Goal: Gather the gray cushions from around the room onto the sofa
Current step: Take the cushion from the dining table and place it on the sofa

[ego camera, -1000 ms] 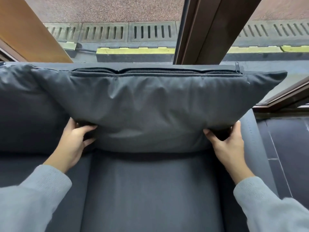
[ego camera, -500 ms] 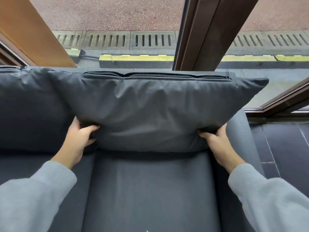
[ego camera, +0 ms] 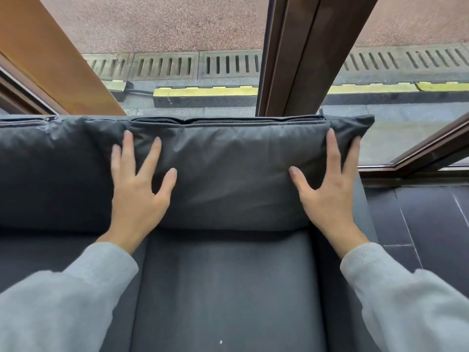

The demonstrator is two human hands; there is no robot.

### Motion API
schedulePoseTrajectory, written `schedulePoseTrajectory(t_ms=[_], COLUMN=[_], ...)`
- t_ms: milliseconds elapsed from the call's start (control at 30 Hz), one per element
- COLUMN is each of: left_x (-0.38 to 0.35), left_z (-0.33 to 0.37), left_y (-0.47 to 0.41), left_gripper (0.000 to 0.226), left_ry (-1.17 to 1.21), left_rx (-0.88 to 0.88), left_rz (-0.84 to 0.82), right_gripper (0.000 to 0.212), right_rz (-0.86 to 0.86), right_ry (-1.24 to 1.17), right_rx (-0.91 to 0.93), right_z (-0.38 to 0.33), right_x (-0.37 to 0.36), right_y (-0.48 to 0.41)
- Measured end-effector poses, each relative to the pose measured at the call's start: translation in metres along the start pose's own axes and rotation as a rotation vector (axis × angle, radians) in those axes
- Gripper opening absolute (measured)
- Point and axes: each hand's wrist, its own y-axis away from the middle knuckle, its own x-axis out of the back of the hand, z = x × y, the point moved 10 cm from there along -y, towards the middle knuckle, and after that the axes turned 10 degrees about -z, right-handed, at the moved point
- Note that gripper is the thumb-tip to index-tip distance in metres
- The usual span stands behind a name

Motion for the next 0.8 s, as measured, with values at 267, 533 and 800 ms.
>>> schedulePoseTrajectory(t_ms=[267, 533, 800], left_x=[-0.003, -0.005, -0.011], left_z=[-0.009, 0.016, 0.08], left_y=[-0.027, -0.017, 0.008], left_gripper=[0.07, 0.081, 0.081], left_ry=[-0.246, -0.442, -0.518], left_rx=[0.121, 0.256, 0.208], left_rz=[-0.203, -0.392, -0.608], right_gripper=[0.093, 0.097, 0.084], right_rz=[-0.192, -0.426, -0.64], right_ry=[0.028, 0.179, 0.208], right_rx=[-0.07, -0.078, -0.118], right_z=[0.011, 0.003, -0.014], right_x=[-0.002, 0.008, 0.054], right_y=[-0.032, -0.027, -0.033])
